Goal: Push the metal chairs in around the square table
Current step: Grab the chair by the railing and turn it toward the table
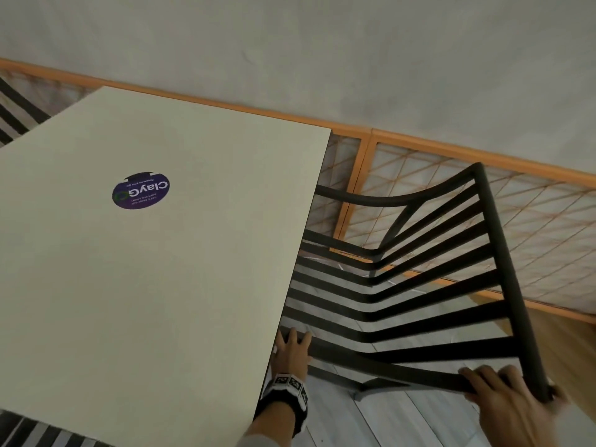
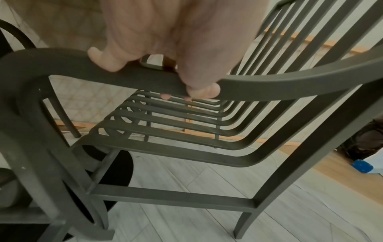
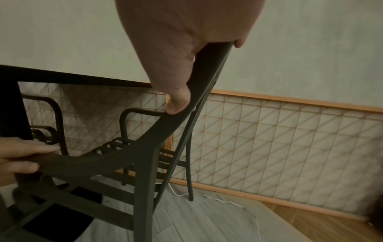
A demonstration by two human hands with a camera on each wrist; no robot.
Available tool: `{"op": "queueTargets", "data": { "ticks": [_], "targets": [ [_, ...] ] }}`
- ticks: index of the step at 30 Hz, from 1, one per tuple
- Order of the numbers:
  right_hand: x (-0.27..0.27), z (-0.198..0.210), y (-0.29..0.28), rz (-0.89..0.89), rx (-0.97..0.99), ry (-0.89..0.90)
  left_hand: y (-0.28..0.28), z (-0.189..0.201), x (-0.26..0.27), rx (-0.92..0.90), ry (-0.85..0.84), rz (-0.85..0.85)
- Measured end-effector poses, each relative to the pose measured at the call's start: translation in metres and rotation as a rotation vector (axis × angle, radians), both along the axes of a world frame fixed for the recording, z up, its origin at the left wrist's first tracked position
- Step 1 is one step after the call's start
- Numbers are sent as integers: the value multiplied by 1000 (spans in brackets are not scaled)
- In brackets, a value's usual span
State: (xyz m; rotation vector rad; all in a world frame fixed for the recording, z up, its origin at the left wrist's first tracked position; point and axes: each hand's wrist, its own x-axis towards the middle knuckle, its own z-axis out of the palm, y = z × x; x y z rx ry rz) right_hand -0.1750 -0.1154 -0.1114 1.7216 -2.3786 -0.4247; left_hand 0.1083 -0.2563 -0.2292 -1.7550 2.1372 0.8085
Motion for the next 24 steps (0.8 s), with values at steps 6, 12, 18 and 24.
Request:
{"op": "queueTargets", "data": {
  "ticks": [6,12,18,24],
  "targets": [
    [7,8,-7,-1,-33,22,5,5,1,-7,-9,17],
    [23,10,-10,-8,-30,-6,5,0,3,-60,-47,67],
    [32,6,-2,-2,-34,-15,9,-1,7,-55,-73,66],
    [36,9,-2,16,-44,-14,11,0,6,-73,-94,60]
  ]
}}
